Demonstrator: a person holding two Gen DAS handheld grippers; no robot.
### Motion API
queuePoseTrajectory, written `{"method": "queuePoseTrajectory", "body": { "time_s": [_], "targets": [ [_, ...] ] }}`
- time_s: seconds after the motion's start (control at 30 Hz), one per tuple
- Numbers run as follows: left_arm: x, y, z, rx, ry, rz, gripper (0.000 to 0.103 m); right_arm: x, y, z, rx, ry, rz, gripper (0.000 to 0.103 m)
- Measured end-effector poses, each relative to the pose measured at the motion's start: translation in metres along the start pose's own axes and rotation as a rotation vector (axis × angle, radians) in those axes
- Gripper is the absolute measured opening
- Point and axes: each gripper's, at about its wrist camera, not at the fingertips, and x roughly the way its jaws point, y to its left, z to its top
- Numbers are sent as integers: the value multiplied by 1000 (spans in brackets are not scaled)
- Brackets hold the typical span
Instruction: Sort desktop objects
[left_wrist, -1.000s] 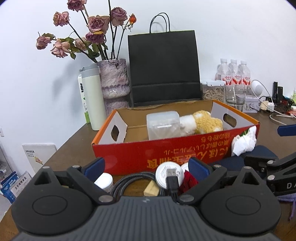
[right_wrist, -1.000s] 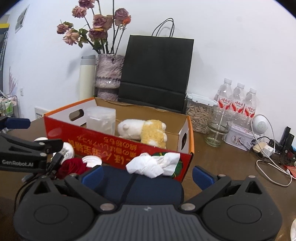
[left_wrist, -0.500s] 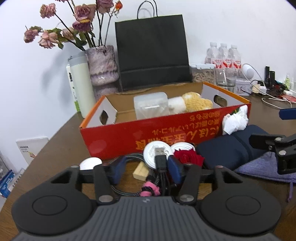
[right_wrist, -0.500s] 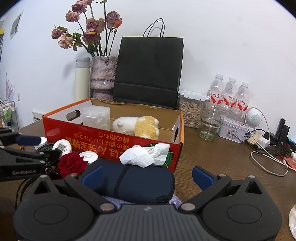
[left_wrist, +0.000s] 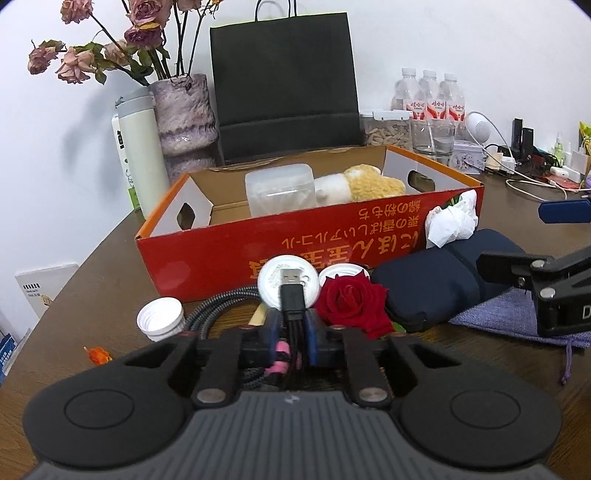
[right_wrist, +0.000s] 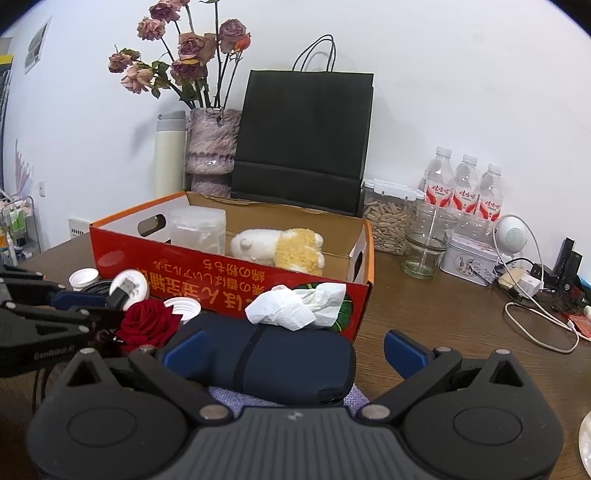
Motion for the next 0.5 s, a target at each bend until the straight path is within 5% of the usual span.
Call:
{"method": "queuePoseTrajectory", "body": {
  "time_s": [0.5],
  "targets": [
    [-26, -2, 7, -26, -60, -134, 14, -1, 15, -5, -72, -14, 54, 102]
  ]
}}
